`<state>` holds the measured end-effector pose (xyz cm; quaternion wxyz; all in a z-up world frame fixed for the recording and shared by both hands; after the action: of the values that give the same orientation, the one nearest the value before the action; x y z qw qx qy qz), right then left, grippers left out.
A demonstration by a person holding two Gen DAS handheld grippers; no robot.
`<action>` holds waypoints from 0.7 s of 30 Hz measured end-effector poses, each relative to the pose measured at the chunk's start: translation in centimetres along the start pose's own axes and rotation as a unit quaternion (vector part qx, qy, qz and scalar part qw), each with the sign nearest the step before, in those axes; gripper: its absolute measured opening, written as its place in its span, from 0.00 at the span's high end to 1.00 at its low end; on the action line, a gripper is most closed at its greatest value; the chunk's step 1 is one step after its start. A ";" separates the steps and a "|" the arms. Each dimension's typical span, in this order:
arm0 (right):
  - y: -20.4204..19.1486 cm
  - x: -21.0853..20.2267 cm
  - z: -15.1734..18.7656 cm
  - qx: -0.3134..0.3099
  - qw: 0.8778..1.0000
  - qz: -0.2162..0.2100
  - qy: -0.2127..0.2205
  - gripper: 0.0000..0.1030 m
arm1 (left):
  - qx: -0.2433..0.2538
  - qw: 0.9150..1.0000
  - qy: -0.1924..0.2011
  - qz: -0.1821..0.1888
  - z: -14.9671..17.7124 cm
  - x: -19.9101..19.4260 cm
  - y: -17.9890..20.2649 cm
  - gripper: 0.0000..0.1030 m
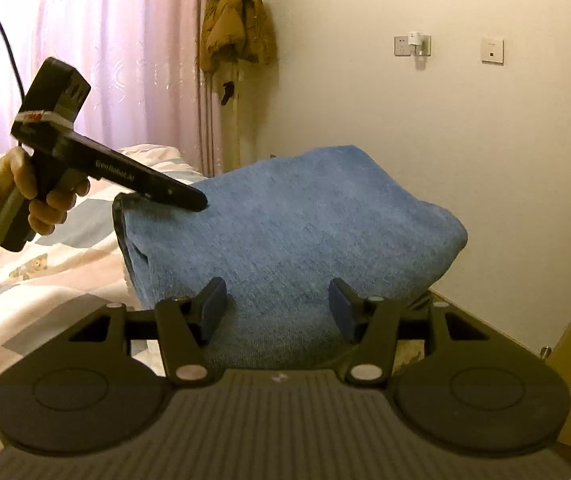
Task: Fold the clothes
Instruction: 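Lower the jeans onto the fleece stack and open both grippers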
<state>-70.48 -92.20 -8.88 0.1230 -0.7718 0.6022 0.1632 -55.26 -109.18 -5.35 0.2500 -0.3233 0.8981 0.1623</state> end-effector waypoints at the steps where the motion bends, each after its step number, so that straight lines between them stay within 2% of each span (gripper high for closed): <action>1: 0.0 0.0 -0.4 0.000 1.000 0.000 -0.006 0.49 | -0.005 1.000 -0.002 0.001 -0.1 0.1 -0.1 0.91; 4: -0.1 -0.4 -2.2 0.008 1.000 -0.006 -0.028 0.48 | -0.003 1.000 -0.015 -0.016 -0.6 0.1 0.2 0.91; 7: 1.2 -1.0 -4.3 0.023 1.000 -0.007 -0.008 0.46 | 0.018 0.999 -0.031 -0.033 -2.3 -1.2 1.3 0.86; 9: 2.6 -1.3 -5.9 0.037 0.999 0.001 0.013 0.44 | 0.034 0.999 -0.020 -0.037 -4.1 -2.3 2.2 0.80; 11: 4.4 -0.8 -7.3 0.050 0.998 0.022 0.030 0.44 | 0.038 0.999 -0.004 -0.034 -6.1 -2.7 2.8 0.79; 13: 6.4 0.7 -7.9 0.053 0.997 0.044 0.032 0.53 | 0.039 0.998 0.012 -0.037 -8.2 -2.0 3.0 0.79; 14: 7.3 1.5 -7.8 0.054 0.997 0.052 0.030 0.64 | 0.041 0.998 0.019 -0.042 -9.0 -1.2 3.0 0.79; 15: 8.1 2.5 -7.4 0.057 0.996 0.056 0.025 0.66 | 0.042 0.998 0.023 -0.045 -9.5 -0.2 3.1 0.79; 18: 9.8 5.5 -4.8 0.073 0.995 0.059 -0.020 0.66 | 0.029 0.998 0.007 -0.061 -8.3 3.0 2.4 0.79; 21: 10.8 6.3 -2.5 0.120 0.992 0.040 -0.016 0.66 | 0.003 0.997 -0.010 -0.075 -5.3 5.3 1.0 0.81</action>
<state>-79.28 -101.39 -8.99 0.2178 -0.7239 0.6459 0.1069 -61.22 -113.52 -3.78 0.2710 -0.3877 0.8693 0.1438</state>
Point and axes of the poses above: each gripper's, at about its wrist camera, not at the fingertips, and x roughly the way its jaws point, y to its right, z to its underside, the point moved 7 cm from there along x, roughly the way its jaws point, and after that the axes turned 2 degrees about -z, right-handed, at the moved point
